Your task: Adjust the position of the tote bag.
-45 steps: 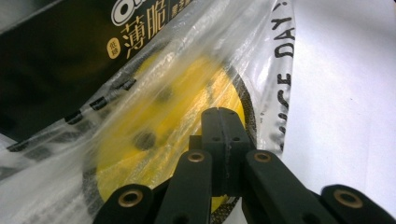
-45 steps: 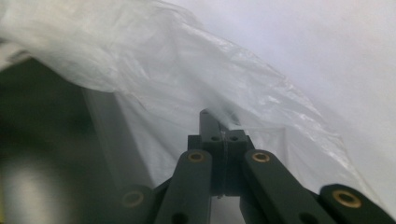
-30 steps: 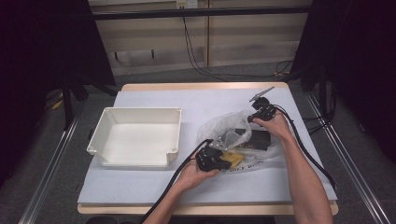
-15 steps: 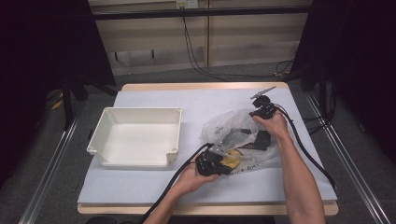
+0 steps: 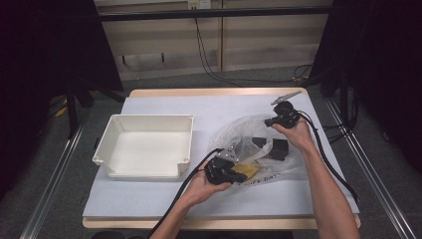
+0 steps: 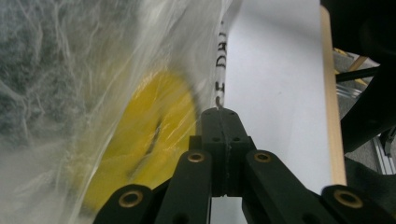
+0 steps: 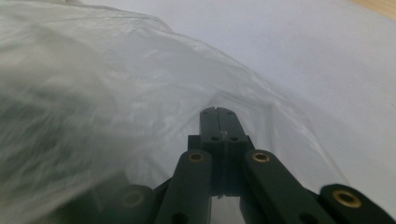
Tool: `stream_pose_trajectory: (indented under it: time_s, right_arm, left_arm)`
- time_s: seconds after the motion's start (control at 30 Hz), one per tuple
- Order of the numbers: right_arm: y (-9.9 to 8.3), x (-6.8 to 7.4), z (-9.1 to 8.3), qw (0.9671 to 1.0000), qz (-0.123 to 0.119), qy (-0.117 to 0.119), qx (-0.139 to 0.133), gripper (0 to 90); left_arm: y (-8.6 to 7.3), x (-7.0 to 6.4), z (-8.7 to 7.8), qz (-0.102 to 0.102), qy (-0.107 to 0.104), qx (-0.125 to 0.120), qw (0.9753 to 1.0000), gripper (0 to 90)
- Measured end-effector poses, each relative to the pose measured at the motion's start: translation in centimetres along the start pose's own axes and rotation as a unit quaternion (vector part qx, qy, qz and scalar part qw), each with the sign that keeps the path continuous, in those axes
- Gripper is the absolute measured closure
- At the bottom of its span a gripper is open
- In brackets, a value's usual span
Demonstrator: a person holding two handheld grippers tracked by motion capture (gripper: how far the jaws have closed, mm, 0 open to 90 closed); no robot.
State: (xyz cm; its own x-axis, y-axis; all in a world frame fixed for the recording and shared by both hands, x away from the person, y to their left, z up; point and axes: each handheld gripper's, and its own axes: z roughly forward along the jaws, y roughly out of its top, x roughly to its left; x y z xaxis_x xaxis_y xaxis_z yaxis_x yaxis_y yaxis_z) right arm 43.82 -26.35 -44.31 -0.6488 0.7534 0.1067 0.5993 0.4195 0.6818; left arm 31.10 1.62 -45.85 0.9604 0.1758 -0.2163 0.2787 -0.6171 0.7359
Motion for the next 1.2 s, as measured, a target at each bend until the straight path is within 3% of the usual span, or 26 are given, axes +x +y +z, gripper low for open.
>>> stream_pose_trajectory:
  time_s: [0.1, 0.2, 0.33, 0.53, 0.7, 0.77, 0.97, 1.03, 1.2]
  right_arm:
    - [-0.8, 0.2, -1.5, 0.9998, 0.004, -0.001, -0.021, 90.0]
    - [-1.5, 0.5, -3.3, 0.9988, 0.010, 0.003, -0.047, 90.0]
    - [-2.1, 1.3, -4.8, 0.9984, -0.004, -0.004, -0.057, 90.0]
    - [-3.6, 3.8, -6.8, 0.9968, -0.031, 0.005, -0.074, 90.0]
    - [-5.4, 5.5, -7.9, 0.9961, -0.038, 0.009, -0.079, 90.0]
    - [-6.1, 5.9, -8.5, 0.9952, -0.036, 0.011, -0.091, 90.0]
    - [-8.0, 7.8, -8.8, 0.9954, -0.046, 0.021, -0.082, 90.0]
    - [-8.4, 8.3, -8.7, 0.9955, -0.048, 0.023, -0.079, 90.0]
    - [-9.9, 9.0, -8.3, 0.9964, -0.046, 0.024, -0.068, 90.0]
  left_arm:
    - [0.1, 0.0, -0.6, -0.012, -0.001, -0.026, 0.9996, 90.0]
    - [0.4, 0.1, -1.3, -0.009, 0.001, -0.032, 0.9994, 90.0]
    - [1.4, 0.3, -1.9, -0.008, 0.003, -0.052, 0.9986, 90.0]
    - [4.0, 0.4, -2.2, 0.028, 0.008, -0.041, 0.9987, 90.0]
    - [5.5, 1.3, -2.1, 0.030, 0.012, -0.042, 0.9986, 90.0]
    - [6.0, 1.7, -2.0, 0.033, 0.004, -0.050, 0.9982, 90.0]
    - [7.8, 3.1, -1.4, 0.038, 0.010, -0.014, 0.9991, 90.0]
    - [8.2, 3.5, -1.4, 0.052, 0.020, 0.004, 0.9984, 90.0]
    - [8.2, 5.1, -2.1, 0.030, 0.049, 0.014, 0.9982, 90.0]
